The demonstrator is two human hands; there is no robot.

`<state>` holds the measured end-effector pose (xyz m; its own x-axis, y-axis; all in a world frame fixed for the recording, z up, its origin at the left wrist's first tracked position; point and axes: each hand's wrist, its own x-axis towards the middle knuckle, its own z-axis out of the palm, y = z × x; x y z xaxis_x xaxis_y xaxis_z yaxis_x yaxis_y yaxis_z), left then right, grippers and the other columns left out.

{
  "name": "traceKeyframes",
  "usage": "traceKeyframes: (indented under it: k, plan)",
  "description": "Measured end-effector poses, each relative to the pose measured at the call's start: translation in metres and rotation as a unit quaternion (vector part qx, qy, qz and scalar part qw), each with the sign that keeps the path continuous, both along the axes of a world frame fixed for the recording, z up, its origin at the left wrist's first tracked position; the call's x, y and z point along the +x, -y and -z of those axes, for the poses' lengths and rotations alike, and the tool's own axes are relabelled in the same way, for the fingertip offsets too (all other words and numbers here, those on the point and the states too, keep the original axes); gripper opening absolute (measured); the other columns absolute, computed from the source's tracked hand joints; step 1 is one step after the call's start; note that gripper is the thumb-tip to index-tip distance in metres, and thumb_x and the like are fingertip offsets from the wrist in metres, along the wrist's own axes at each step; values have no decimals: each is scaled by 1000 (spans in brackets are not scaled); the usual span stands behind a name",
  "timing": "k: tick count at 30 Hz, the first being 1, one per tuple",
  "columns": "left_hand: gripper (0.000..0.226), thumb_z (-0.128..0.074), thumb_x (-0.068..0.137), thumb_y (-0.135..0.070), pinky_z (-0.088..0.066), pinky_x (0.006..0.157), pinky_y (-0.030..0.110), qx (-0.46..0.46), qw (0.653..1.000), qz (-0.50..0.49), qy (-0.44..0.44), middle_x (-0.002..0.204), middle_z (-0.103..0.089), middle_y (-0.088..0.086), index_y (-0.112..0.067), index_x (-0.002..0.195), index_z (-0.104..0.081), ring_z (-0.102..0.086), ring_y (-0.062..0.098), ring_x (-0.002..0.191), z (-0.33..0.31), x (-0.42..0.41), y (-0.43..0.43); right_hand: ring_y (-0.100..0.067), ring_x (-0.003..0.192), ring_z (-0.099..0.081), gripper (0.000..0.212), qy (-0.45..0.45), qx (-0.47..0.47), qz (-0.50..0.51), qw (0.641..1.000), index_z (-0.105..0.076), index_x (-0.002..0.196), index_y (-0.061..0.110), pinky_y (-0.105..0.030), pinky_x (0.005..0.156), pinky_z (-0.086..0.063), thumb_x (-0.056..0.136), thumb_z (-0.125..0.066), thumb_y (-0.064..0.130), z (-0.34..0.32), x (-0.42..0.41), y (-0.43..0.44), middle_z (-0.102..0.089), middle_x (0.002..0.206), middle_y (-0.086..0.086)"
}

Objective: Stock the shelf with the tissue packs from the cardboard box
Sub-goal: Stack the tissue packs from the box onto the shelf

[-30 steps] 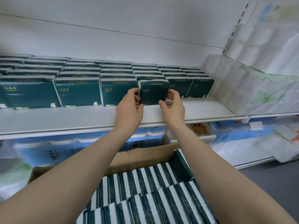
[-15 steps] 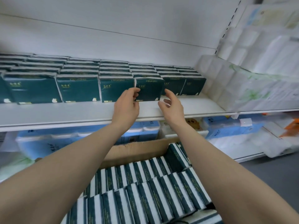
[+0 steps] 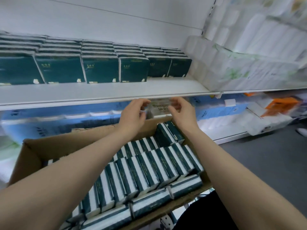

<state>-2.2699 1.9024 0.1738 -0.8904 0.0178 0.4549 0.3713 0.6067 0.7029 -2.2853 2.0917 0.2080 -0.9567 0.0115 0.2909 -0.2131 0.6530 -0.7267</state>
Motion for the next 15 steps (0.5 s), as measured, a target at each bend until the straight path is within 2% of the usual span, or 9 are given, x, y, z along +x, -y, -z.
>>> traceKeyframes:
  k: [3, 6, 10, 15]
  plan:
    - [37, -57, 91, -8, -48, 94, 29, -27, 997, 29, 70, 116, -56, -9, -23, 124, -56, -53, 6, 103, 17, 5, -15, -15, 89, -61, 24, 64, 86, 23, 994, -65, 117, 16, -29, 77, -47, 93, -65, 22, 28, 8, -13, -66, 103, 2]
    - [43, -60, 90, -13, -47, 94, 29, -76, 985, 56, 142, 127, -57, -1, -22, 131, -52, -55, 13, 111, 32, 6, -28, -25, 96, -62, 28, 145, 186, 34, 971, -67, 111, 16, -29, 74, -41, 89, -70, 33, 48, 9, -23, -67, 109, -5]
    - [49, -64, 89, -17, -46, 98, 33, -142, 967, 79, 197, 135, -56, 3, -19, 136, -50, -55, 20, 119, 47, 1, -45, -31, 101, -57, 32, 193, 259, 32, 946, -66, 96, 14, -34, 83, -47, 82, -74, 41, 64, 12, -30, -56, 117, -13]
    - [51, -58, 91, -14, -44, 102, 36, -164, 948, 101, 252, 137, -56, 8, -16, 140, -47, -53, 26, 122, 57, -3, -61, -32, 105, -53, 51, 210, 306, 31, 928, -68, 107, 10, -37, 87, -50, 79, -74, 52, 76, 13, -32, -52, 118, -14]
